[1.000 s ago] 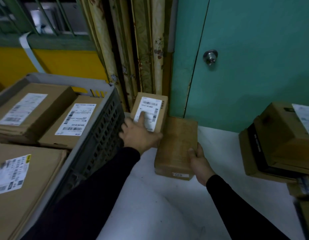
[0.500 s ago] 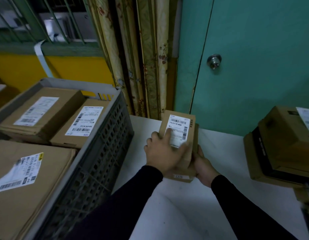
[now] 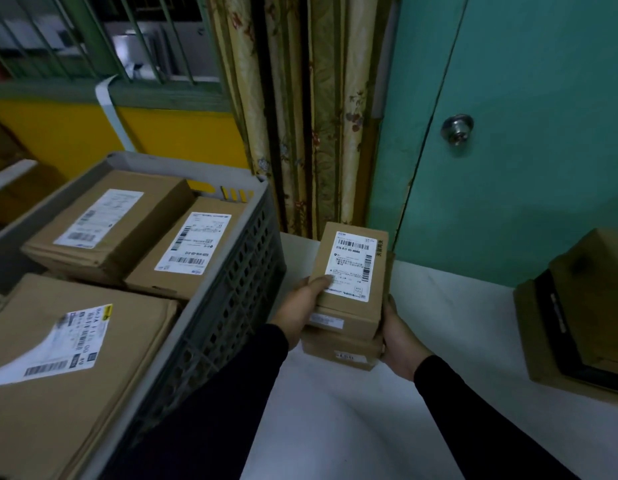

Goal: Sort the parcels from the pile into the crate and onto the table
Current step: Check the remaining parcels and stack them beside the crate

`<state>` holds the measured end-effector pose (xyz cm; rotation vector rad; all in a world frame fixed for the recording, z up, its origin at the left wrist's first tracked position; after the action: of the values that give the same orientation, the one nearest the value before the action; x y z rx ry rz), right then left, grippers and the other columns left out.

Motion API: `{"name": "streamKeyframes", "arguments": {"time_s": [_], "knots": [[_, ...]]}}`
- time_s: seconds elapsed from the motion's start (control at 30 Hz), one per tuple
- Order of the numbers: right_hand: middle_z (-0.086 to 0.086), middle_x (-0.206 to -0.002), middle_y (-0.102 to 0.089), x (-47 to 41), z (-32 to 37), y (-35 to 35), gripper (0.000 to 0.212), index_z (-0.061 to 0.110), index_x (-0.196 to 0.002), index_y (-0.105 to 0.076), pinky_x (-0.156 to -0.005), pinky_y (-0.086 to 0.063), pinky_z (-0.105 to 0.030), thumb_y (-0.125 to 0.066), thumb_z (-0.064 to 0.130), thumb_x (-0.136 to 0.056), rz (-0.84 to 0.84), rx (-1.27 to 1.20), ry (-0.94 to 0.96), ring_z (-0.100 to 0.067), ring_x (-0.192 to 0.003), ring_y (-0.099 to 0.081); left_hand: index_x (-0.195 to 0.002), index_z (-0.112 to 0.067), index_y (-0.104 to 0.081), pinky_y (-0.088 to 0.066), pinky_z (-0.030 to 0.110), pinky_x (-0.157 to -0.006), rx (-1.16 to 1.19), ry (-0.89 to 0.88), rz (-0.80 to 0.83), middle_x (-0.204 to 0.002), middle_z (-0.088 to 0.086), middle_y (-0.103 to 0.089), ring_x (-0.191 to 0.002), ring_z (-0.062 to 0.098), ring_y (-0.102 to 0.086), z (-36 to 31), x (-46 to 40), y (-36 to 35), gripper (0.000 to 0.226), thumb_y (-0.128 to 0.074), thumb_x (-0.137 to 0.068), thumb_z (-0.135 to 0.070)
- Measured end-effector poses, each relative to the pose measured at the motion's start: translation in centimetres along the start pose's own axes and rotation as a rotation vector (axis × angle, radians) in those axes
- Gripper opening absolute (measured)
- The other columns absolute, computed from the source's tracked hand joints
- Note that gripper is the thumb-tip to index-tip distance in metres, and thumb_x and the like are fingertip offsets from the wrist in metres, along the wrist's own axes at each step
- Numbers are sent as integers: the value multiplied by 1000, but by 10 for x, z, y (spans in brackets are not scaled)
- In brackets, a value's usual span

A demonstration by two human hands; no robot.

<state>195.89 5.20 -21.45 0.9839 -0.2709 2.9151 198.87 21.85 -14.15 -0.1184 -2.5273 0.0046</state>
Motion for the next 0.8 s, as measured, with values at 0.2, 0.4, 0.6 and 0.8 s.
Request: {"name": "streamKeyframes", "arguments": {"time_s": [0.2, 0.4, 0.6, 0.8], "knots": [[5, -137, -63, -17, 4, -55, 70, 46, -153, -16, -98, -54, -53, -30, 79, -93, 63, 31, -19, -21, -116, -66, -118, -11, -72, -56, 39, -96, 41, -41, -122, -102, 7, -79, -100, 28, -73, -12, -12, 59, 37, -74, -88, -33], [4, -129, -66, -27, 15, -69, 60, 44, -151, -27, -82, -53, -40, -24, 73, -98, 38, 61, -5, -16, -107, -66, -115, -15, -72, -54, 29, -76, 116, -76, -158, -96, 2, -78, -89, 20, -73, -18, -20, 72, 29, -74, -89, -29], [6, -124, -65, -20, 21, -70, 58, 40, -152, -26, -71, -49, -35, -24, 68, -101, 20, 93, -3, -14, -102, -64, -122, -13, -70, -53, 30, -82, 105, -69, -153, -103, 4, -76, -93, 22, -71, -17, -20, 73, 36, -73, -91, -29], [2, -170, -13, 5, 20, -42, 74, 33, -163, -5, -123, -23, -50, -26, 68, -101, -61, 128, -43, -26, -154, -21, -118, -14, -72, -54, 30, -81, 184, -58, -202, -103, 4, -76, -94, 21, -71, -18, -11, 75, 37, -74, -88, -35]]}}
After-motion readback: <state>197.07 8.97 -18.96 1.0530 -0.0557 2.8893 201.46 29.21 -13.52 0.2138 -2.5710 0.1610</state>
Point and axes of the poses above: each hand's wrist, its own x-axis away from the middle knuckle, its own y-axis out of the back of the hand, z = x × y, the point moved 10 cm from there along -x, towards the middle knuckle
